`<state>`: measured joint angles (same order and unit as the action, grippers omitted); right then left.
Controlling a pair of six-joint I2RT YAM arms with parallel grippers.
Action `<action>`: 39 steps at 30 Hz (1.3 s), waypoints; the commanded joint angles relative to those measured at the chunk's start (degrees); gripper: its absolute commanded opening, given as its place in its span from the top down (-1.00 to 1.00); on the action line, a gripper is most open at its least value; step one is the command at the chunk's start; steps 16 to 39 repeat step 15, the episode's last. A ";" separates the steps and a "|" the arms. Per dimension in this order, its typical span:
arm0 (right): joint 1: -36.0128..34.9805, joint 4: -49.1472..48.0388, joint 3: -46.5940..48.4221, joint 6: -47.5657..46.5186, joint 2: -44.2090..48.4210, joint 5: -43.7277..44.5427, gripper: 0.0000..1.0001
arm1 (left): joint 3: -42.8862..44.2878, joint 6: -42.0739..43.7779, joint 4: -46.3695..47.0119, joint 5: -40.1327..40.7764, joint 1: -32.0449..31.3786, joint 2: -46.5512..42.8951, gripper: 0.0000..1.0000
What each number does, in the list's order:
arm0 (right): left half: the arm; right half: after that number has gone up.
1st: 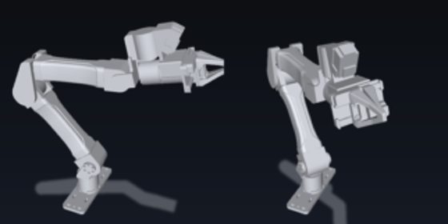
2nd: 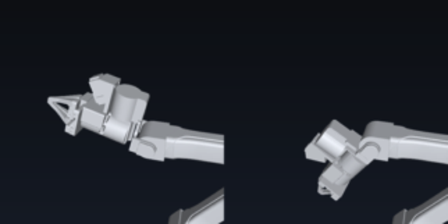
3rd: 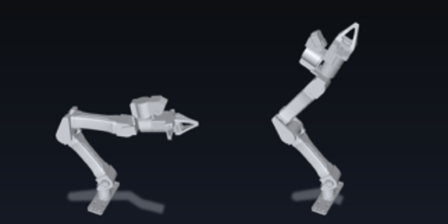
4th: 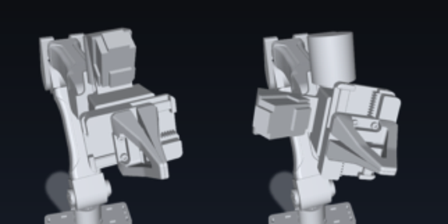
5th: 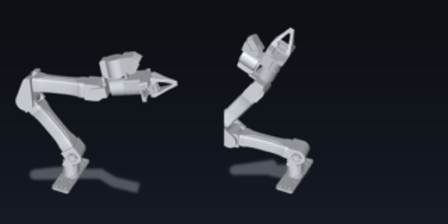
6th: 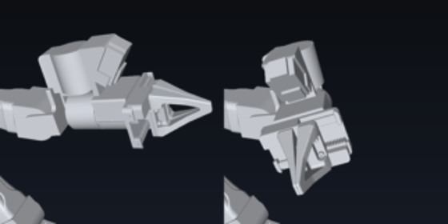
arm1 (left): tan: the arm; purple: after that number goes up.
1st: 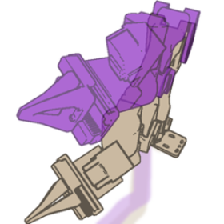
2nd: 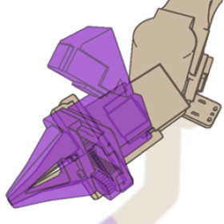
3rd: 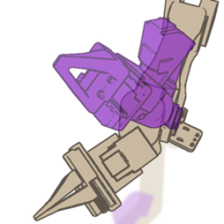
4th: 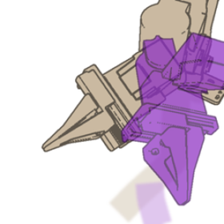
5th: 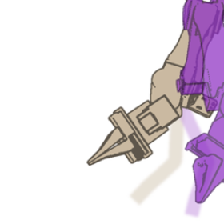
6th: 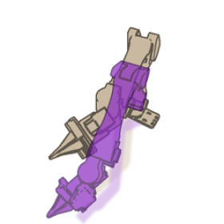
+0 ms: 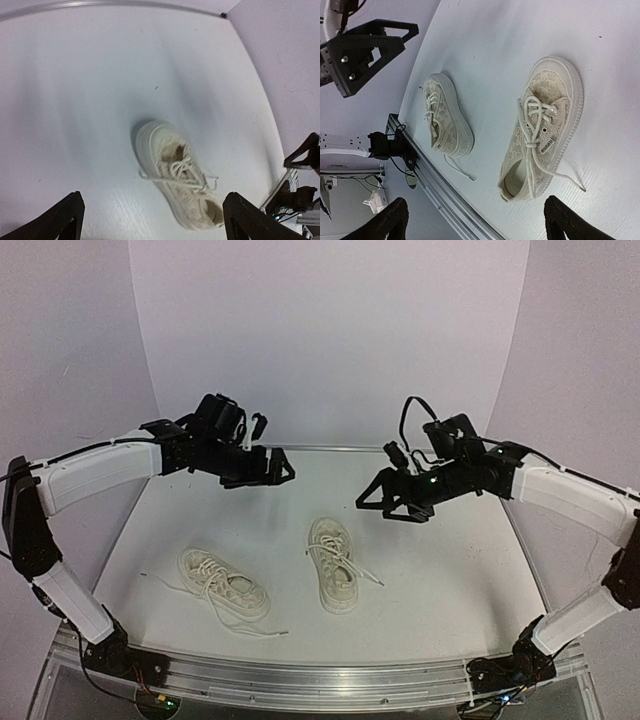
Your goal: Tie the shoes
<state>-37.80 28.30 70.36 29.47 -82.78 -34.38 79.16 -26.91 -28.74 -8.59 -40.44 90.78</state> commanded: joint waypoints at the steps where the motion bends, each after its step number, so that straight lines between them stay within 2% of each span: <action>1: -0.08 -2.33 -8.45 2.51 5.55 4.75 -0.84 | -6.51 -7.00 -11.99 3.02 0.14 -4.43 -0.99; 6: -0.08 -7.18 -19.23 5.81 8.73 4.24 -0.84 | -18.82 -11.67 -10.04 2.67 0.10 -11.95 -0.99; 11: -0.08 -9.98 -23.58 7.31 9.51 3.97 -0.83 | -25.12 -13.95 -10.23 2.58 0.02 -16.33 -0.99; 39: -0.10 -10.37 -23.51 7.04 8.78 3.90 -0.82 | -24.84 -13.69 -11.27 3.78 0.01 -16.12 -0.99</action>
